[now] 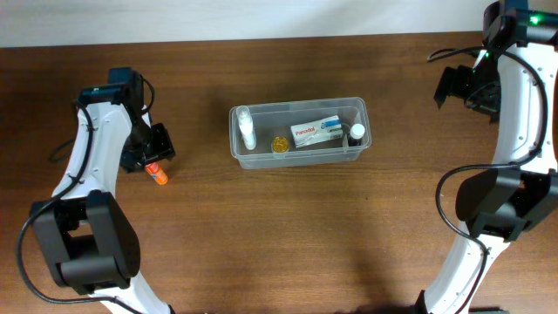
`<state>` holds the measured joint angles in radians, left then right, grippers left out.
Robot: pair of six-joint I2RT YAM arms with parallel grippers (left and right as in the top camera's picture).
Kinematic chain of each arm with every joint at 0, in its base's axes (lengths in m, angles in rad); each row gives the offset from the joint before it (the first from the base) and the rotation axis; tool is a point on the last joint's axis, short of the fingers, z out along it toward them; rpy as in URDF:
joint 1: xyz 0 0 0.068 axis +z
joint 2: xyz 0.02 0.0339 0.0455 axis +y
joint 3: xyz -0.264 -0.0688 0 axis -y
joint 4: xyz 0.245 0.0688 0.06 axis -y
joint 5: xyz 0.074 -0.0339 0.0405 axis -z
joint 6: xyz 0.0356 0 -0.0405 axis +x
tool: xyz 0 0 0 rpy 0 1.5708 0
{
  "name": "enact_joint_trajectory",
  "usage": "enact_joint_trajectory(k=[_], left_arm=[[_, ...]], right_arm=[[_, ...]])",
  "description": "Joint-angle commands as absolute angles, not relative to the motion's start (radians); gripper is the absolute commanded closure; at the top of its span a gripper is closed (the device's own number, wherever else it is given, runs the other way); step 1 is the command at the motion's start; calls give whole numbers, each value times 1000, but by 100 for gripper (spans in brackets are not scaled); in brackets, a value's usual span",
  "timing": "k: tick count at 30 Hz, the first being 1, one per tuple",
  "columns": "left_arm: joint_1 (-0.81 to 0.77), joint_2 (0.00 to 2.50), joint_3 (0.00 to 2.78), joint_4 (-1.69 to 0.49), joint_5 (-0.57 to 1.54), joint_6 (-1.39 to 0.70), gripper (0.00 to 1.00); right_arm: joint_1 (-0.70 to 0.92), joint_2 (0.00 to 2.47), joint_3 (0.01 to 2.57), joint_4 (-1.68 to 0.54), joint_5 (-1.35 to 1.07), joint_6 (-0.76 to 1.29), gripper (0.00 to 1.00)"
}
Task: Pack container
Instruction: 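Lower the left gripper onto the orange tube and grasp it, then lift the orange tube and carry it over the container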
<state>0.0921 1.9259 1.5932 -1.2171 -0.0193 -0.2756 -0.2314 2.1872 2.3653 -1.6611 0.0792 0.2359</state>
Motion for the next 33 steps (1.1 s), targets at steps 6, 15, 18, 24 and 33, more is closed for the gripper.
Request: enact_joint_trajectory(k=[6,15,18,24,33], left_arm=[[95,1896,1591,-1215,-30,-276,50],[95,1896,1591,-1215,-30,-276,58],[95,1896,1591,-1215,-30,-276,59],[95,1896,1591,-1215,-30,-276,67],[95,1895,1596,-1216,-30,-276,72]], right_arm=[[-237,2184,2366,-1661,91,244,2],[-237,2184,2366,-1661,91,244,2],[-237,2184,2366,-1661,91,244,2],[-237,2184,2366,-1661,91,244,2],[-237,2184,2366,-1661,91,244,2]])
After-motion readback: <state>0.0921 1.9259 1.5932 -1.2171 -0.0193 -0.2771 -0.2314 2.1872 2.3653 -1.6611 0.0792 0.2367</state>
